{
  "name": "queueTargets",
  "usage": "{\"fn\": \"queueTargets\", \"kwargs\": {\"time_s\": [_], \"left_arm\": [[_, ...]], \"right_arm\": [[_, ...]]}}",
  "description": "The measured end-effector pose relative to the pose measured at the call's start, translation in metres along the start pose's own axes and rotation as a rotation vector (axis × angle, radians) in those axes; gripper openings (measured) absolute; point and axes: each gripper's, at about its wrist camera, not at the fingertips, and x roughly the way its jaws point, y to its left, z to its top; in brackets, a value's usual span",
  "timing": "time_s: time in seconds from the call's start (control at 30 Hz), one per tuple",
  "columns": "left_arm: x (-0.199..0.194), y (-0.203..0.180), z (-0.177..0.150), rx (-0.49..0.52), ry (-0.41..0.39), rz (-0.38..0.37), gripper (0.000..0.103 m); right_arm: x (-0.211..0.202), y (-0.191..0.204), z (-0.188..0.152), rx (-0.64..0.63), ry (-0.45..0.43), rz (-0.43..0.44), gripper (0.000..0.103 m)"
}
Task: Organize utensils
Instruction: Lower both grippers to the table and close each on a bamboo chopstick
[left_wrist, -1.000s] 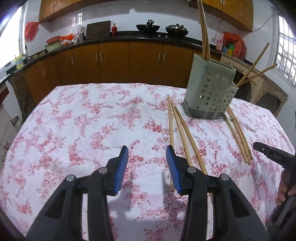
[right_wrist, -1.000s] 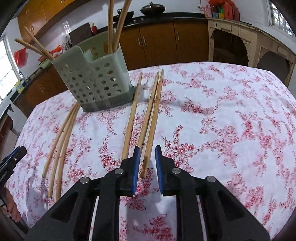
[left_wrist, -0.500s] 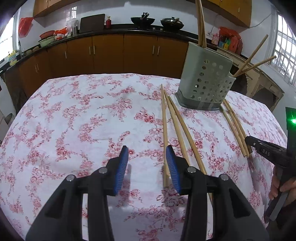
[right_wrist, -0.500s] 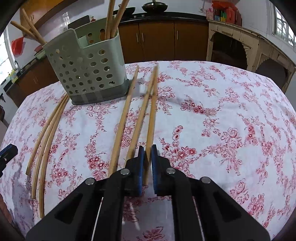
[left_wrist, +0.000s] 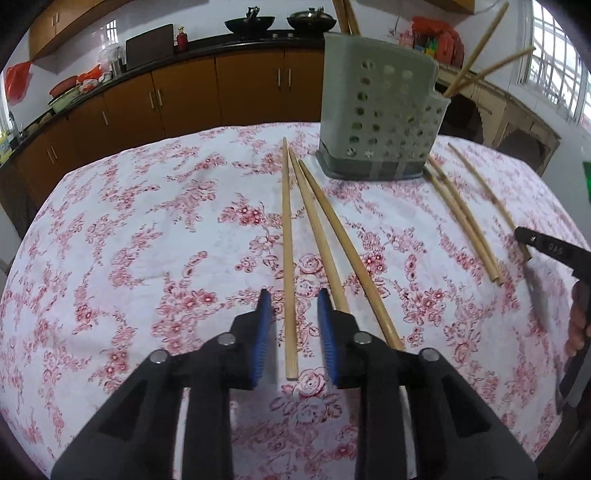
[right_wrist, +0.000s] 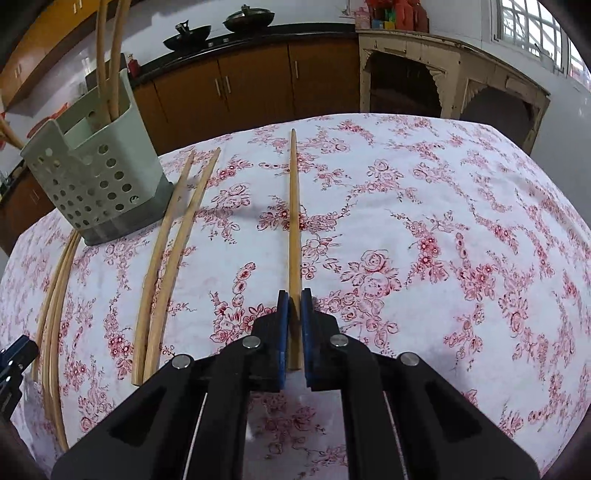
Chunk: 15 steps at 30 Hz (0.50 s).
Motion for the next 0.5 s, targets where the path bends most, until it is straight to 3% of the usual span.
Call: {"fn": "queueTargets", "kwargs": {"time_s": [0.1, 0.33, 0.5], "left_arm": [[0.007, -0.002, -0.002, 0.014, 0.011, 0.04, 0.008], [0.013, 0.037, 0.006, -0.084, 0.018, 0.114, 0.008], [0.014, 0.049, 0.006, -0.084, 0.01, 0.098, 0.008]], "right_arm": [[-0.002, 0.008, -0.001, -0.027, 0.001, 0.026, 0.007], [-0.005, 0.017, -0.006, -0.091, -0.01, 0.039, 0.008], [-0.004, 0.019, -0.008, -0.093, -0.016, 0.042, 0.008]]}}
